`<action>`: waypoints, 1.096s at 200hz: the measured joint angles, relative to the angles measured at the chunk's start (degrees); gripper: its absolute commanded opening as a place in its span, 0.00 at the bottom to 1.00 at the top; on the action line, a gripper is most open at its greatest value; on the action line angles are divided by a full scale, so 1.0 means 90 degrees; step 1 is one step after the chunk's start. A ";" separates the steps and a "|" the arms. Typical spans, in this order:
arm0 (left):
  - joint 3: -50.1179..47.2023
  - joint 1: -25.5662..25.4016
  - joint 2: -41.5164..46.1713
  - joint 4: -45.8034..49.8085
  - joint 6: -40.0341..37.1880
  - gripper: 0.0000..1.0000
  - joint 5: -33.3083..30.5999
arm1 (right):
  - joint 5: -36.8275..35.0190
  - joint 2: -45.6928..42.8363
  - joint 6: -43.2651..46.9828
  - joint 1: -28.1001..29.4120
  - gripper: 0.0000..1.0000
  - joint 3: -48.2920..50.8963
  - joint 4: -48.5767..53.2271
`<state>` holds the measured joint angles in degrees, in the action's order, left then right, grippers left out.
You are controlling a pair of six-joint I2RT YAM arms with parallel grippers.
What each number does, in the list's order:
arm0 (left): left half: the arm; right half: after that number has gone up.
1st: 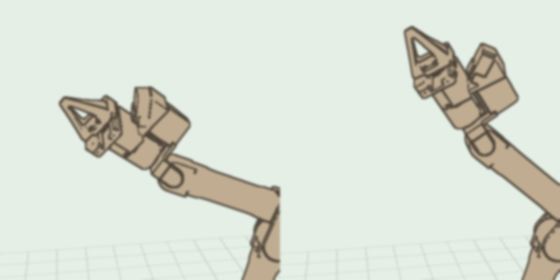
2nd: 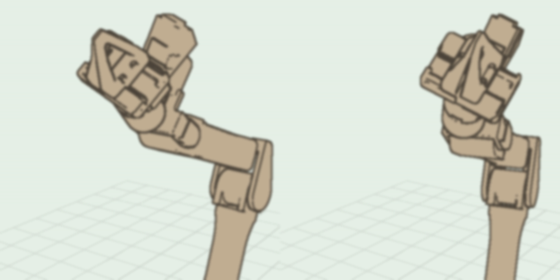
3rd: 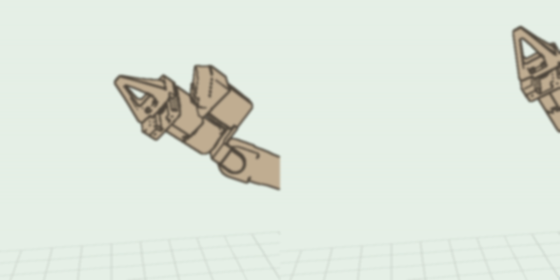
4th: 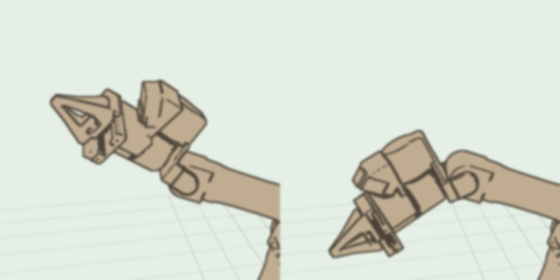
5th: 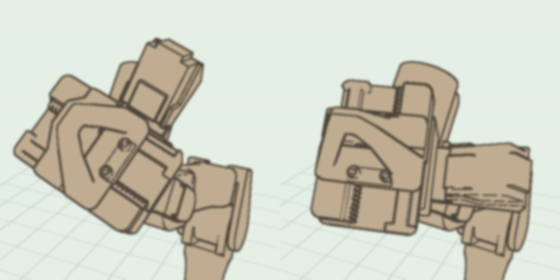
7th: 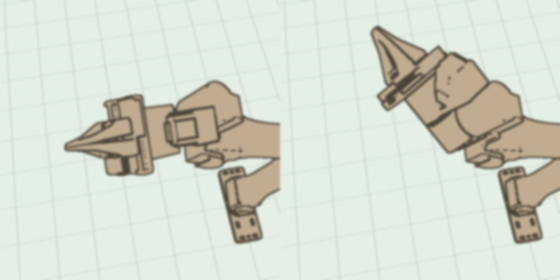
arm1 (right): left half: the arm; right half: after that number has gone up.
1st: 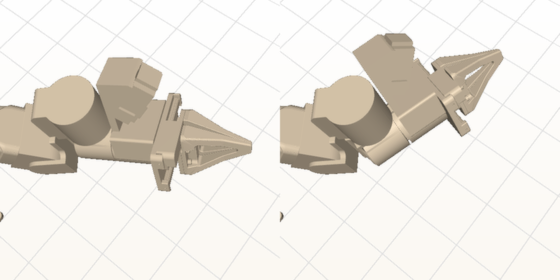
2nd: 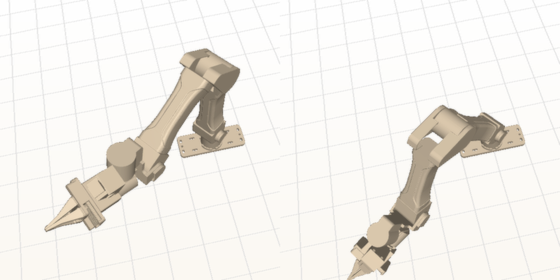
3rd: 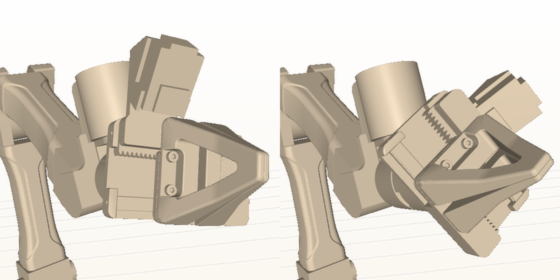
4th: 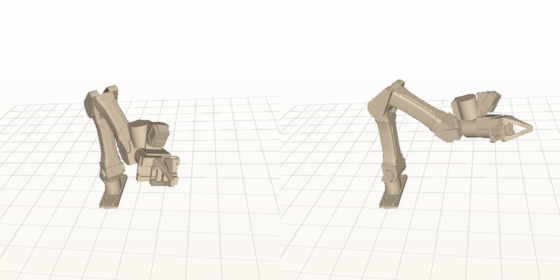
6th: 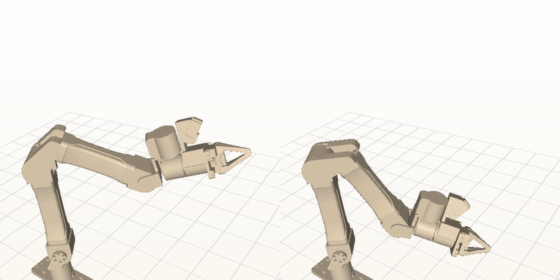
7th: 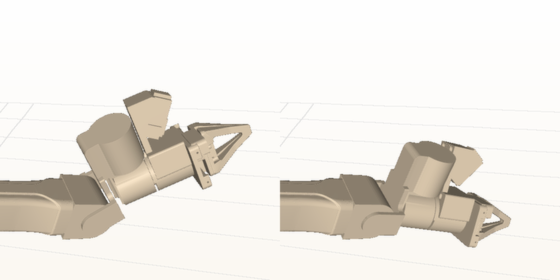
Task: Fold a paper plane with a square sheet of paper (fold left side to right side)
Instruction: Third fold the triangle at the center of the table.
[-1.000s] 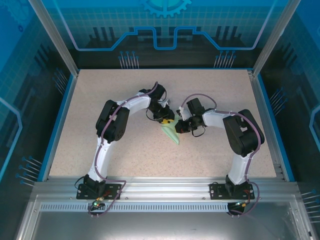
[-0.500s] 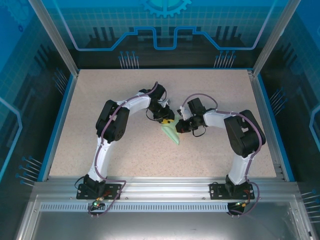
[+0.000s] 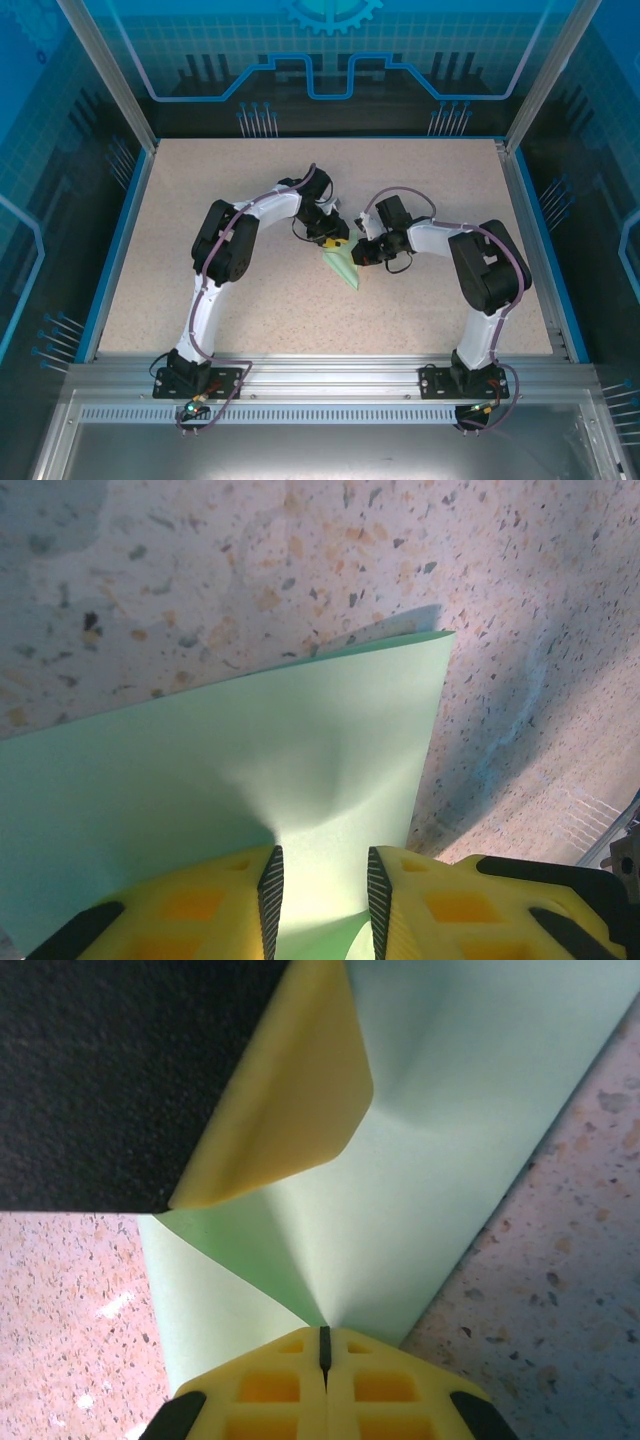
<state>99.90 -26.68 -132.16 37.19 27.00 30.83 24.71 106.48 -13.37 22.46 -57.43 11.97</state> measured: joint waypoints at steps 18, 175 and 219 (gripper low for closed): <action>0.0000 -0.0002 0.0000 0.0000 0.0000 0.32 0.0000 | 0.0019 0.0029 -0.0017 0.0000 0.00 -0.0007 0.0002; 0.0911 0.0160 0.0015 0.0777 -0.0185 0.47 -0.0117 | 0.0189 0.0357 -0.0015 0.0000 0.00 -0.0340 0.0287; 0.0770 0.0474 0.0622 0.0860 -0.0240 0.38 -0.0206 | 0.0187 0.0357 0.0010 0.0000 0.00 -0.0340 0.0289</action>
<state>106.83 -22.41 -126.56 44.93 24.84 28.97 26.39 109.69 -13.28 22.46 -60.49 14.57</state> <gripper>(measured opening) 0.410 0.040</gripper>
